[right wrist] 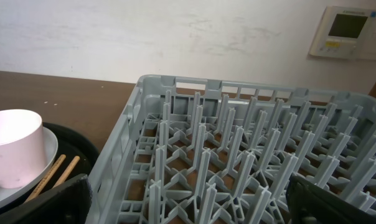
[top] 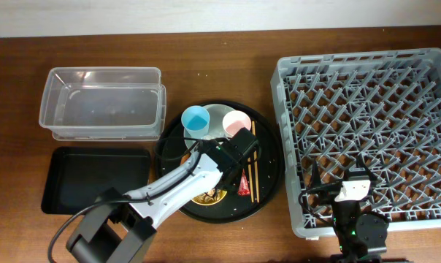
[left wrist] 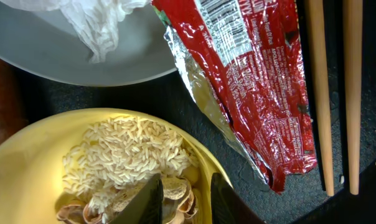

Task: Sort waste into correct bins and load items into the dishwasher rack
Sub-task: 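Reach the left gripper to the yellow bowl and grasp its rim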

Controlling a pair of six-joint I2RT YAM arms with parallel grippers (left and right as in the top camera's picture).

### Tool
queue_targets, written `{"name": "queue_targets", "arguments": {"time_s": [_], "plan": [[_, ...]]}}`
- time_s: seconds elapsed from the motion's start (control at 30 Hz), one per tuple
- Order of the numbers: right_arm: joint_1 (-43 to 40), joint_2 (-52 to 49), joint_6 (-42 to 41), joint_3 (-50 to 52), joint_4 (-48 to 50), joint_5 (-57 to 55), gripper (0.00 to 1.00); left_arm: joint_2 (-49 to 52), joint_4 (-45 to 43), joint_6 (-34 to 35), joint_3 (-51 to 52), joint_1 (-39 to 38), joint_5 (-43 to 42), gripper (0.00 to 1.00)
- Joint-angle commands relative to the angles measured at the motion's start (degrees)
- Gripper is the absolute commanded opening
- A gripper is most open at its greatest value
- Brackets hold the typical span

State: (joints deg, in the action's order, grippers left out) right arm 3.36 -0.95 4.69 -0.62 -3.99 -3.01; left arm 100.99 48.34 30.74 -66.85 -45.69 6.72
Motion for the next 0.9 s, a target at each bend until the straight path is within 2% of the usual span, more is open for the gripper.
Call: {"name": "queue_targets", "arguments": {"time_s": [0.0, 0.17, 0.3, 0.43, 0.5, 0.57, 0.67, 0.87], "plan": [[-0.39, 0.22, -0.42, 0.31, -0.35, -0.48, 0.98, 0.57, -0.28, 0.50, 0.26, 0.04, 2.14, 0.26], [-0.39, 0.22, -0.42, 0.31, -0.35, -0.46, 0.98, -3.08, 0.37, 0.50, -2.93, 0.26, 1.44, 0.25], [-0.39, 0.22, -0.42, 0.31, -0.35, -0.46, 0.98, -4.48, 1.07, 0.50, -2.82, 0.20, -6.12, 0.26], [-0.39, 0.22, -0.42, 0.31, -0.35, -0.46, 0.98, -4.46, 2.05, 0.52, -2.05, -2.47, -6.97, 0.26], [-0.39, 0.22, -0.42, 0.31, -0.35, -0.46, 0.98, -4.46, 0.87, 0.55, -0.17, -5.01, -5.95, 0.26], [-0.39, 0.22, -0.42, 0.31, -0.35, -0.46, 0.98, -4.46, -0.20, 1.95, 2.14, -6.45, 0.33, 0.26], [-0.39, 0.22, -0.42, 0.31, -0.35, -0.48, 0.98, -4.46, -0.85, 2.08, 3.17, -6.43, 4.35, 0.26], [-0.39, 0.22, -0.42, 0.31, -0.35, -0.46, 0.98, -4.37, -2.34, 2.43, 5.16, -6.40, 5.07, 0.26]]}}
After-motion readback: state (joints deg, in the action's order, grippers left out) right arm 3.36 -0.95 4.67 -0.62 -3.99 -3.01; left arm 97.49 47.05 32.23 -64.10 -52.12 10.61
